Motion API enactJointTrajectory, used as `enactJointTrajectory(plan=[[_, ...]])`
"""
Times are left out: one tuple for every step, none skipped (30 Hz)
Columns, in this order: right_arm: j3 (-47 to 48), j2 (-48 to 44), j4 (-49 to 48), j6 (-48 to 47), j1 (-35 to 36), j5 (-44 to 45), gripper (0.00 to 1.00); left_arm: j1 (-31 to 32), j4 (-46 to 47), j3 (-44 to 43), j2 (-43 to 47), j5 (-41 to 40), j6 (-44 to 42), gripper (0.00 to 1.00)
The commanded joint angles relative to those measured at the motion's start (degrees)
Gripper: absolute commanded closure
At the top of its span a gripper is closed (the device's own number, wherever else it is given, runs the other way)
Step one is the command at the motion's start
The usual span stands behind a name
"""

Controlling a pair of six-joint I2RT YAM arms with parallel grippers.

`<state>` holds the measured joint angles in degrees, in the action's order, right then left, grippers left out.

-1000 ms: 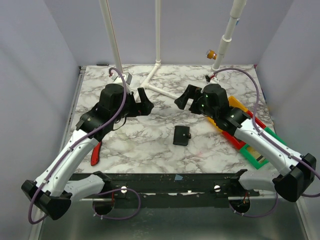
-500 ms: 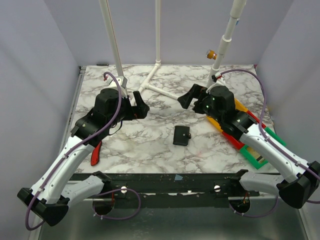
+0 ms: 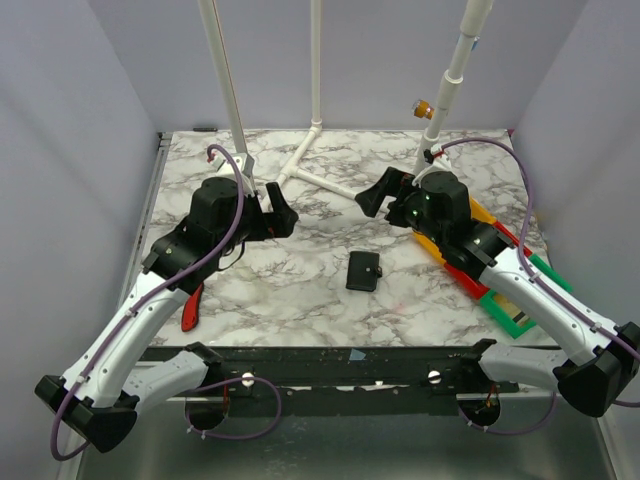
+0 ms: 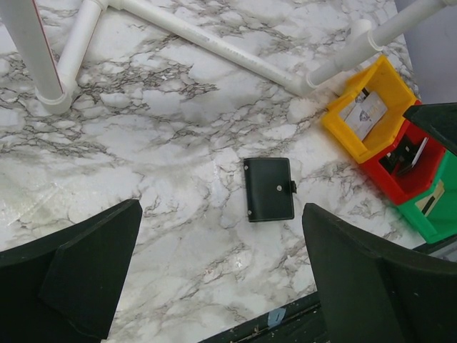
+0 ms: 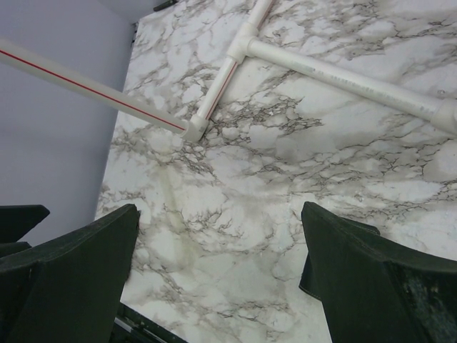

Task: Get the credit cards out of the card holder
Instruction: Reset both arms

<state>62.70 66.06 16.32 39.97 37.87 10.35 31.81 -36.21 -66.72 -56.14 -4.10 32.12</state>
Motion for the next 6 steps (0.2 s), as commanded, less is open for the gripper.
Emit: enactJointTrajectory(plan=[[-0.6,-0.9,-1.2,-0.8,-0.2,1.5,0.00,-0.5,0.8,0.9,1.1,-1.1,-0.5,0.02],[-0.6,-0.9,-1.1,-0.9,-0.2,1.5,0.00,-0.5,0.8,0.9,1.0,-1.1,-0.6,0.02],[-0.6,-0.9,-1.2,-0.8,-0.2,1.5,0.00,-0.4,0.8,1.0,1.0,-1.0,-0.5,0.02],[-0.6,-0.9,-1.1,-0.9,-0.2,1.5,0.00,-0.4,0.7,0.9,1.0,-1.1,-0.5,0.02],[-0.6,-0.9,-1.2,-0.9,-0.2,1.4,0.00,-0.5,0.5,0.8,0.9,-1.3,-0.3,0.02],[-0.6,-0.9,-1.1,-0.9,-0.2,1.4,0.00,-0.5,0.4,0.7,0.8,-1.4,-0.4,0.01]])
